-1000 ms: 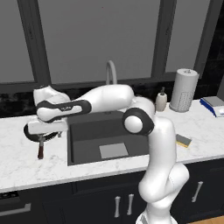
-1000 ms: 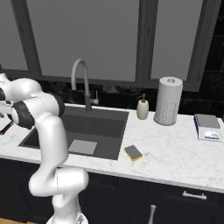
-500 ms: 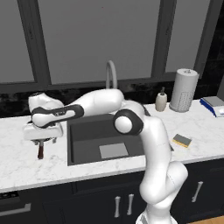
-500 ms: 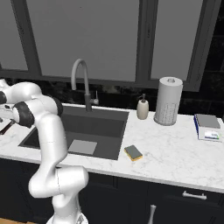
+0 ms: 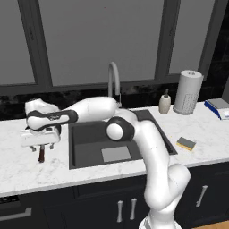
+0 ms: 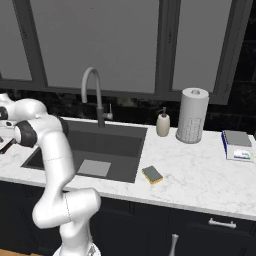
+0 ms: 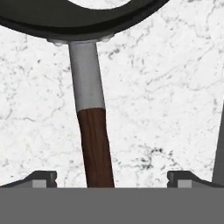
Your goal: Pick the pan and sponge and place them into the sink. Then turn on the water.
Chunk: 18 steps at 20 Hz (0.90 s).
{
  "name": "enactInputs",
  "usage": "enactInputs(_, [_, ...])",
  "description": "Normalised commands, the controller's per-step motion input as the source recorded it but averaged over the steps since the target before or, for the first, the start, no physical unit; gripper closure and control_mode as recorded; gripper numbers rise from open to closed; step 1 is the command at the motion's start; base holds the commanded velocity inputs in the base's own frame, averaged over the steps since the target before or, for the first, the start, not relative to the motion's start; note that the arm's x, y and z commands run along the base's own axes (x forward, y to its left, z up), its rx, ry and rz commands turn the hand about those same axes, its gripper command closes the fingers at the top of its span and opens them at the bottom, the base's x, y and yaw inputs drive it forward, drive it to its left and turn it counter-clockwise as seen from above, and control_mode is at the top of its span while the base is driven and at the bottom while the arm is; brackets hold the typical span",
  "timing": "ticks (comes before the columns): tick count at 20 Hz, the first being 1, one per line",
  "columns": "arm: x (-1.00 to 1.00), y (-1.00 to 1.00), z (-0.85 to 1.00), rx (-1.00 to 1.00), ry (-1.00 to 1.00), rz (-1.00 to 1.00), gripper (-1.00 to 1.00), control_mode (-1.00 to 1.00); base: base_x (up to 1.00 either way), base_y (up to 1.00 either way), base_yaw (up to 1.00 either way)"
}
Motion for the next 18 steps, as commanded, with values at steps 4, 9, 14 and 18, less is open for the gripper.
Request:
enactInputs(4, [0.13, 0.14, -0.21, -0.01, 0.06, 0.00, -1.00, -1.00, 0.00, 0.00, 0.00])
enactInputs(9, [0.11, 0.12, -0.23, -0.01, 0.02, 0.00, -1.00, -1.00, 0.00, 0.00, 0.00])
enactInputs(14, [0.08, 0.06, -0.21, 0.00, 0.00, 0.00, -1.00, -1.00, 0.00, 0.00, 0.00])
enactInputs(18, [0.03, 0.00, -0.16, 0.00, 0.00, 0.00, 1.00, -1.00, 0.00, 0.00, 0.00])
